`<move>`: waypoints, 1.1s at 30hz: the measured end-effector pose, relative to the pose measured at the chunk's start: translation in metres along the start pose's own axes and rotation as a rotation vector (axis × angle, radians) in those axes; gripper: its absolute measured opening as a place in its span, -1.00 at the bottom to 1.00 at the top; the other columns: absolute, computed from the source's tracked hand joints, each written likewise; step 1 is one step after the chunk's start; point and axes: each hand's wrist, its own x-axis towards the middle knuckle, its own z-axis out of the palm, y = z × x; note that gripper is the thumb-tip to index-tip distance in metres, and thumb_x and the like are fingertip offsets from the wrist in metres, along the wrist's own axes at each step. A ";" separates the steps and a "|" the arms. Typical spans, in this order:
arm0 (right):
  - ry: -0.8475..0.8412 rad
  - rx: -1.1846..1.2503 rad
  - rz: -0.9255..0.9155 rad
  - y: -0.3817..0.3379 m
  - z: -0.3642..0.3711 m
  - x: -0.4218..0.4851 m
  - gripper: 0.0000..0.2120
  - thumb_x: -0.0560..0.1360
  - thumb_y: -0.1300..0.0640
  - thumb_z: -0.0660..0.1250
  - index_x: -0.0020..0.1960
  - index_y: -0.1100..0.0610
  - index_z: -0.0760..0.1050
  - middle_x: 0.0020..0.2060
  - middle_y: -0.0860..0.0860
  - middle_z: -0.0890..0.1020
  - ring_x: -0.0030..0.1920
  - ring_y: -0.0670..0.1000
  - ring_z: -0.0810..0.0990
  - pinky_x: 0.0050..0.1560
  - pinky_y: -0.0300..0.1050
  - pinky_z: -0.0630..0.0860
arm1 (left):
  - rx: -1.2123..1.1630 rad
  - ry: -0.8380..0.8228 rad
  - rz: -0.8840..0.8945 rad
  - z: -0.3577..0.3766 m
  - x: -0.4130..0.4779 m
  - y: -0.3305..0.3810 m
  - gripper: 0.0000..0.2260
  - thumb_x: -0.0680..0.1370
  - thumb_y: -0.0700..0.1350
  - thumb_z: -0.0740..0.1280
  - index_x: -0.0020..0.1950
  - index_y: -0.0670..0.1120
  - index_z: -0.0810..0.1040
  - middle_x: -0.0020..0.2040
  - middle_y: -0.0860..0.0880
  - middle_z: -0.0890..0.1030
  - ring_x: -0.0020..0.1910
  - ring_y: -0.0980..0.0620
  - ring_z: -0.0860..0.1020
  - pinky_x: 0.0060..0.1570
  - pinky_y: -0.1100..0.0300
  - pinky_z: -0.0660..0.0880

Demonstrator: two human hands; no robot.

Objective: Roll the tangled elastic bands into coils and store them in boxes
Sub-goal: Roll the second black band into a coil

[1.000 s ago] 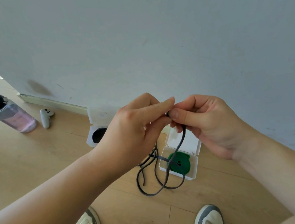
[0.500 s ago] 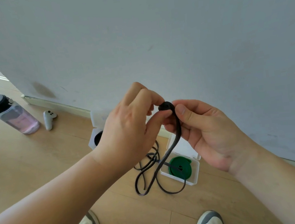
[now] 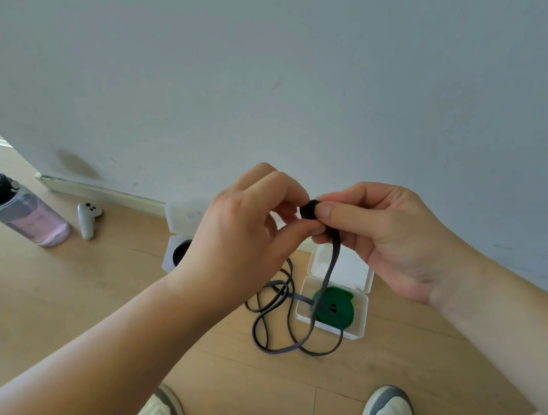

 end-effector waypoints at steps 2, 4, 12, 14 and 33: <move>-0.008 -0.016 0.008 -0.003 -0.004 0.002 -0.86 0.31 0.30 0.49 -0.13 0.29 0.69 -0.16 0.29 0.72 -0.22 0.16 0.67 -0.12 -0.08 0.64 | -0.046 -0.047 -0.034 -0.001 -0.001 0.000 -0.79 0.54 -0.23 0.50 0.18 -0.13 0.67 -0.04 0.01 0.64 -0.08 0.10 0.65 -0.10 0.16 0.63; -0.017 -0.049 0.016 -0.005 -0.006 0.003 -0.84 0.33 0.30 0.49 -0.10 0.31 0.67 -0.18 0.28 0.71 -0.22 0.16 0.67 -0.15 -0.09 0.63 | -0.047 -0.074 0.005 0.000 -0.002 -0.001 -0.74 0.59 -0.27 0.44 0.28 -0.14 0.67 -0.02 -0.02 0.64 -0.06 0.07 0.64 -0.06 0.17 0.60; 0.027 -0.111 -0.004 -0.004 -0.005 -0.003 -0.80 0.34 0.26 0.51 -0.06 0.30 0.68 -0.14 0.30 0.74 -0.17 0.21 0.73 -0.08 -0.04 0.67 | 0.034 -0.068 0.030 0.012 -0.007 -0.003 -0.73 0.62 -0.26 0.33 0.30 -0.15 0.64 0.00 -0.02 0.56 -0.12 0.10 0.56 -0.12 0.17 0.54; 0.051 -0.057 -0.008 -0.004 -0.003 -0.006 -0.78 0.34 0.25 0.51 -0.04 0.30 0.68 -0.14 0.29 0.74 -0.15 0.21 0.74 -0.07 -0.04 0.68 | 0.059 -0.011 0.034 0.013 -0.006 0.000 -0.77 0.62 -0.25 0.34 0.26 -0.16 0.65 0.00 -0.01 0.57 -0.14 0.08 0.57 -0.16 0.13 0.56; 0.126 -0.336 -0.217 -0.004 -0.007 -0.004 -0.92 0.46 0.37 0.50 -0.14 0.22 0.70 -0.21 0.17 0.76 -0.19 0.14 0.75 -0.05 -0.06 0.69 | -0.220 -0.026 -0.370 0.006 -0.002 0.014 -0.93 0.53 -0.13 0.52 -0.04 -0.01 0.67 -0.08 0.05 0.71 -0.13 -0.01 0.67 -0.16 0.05 0.61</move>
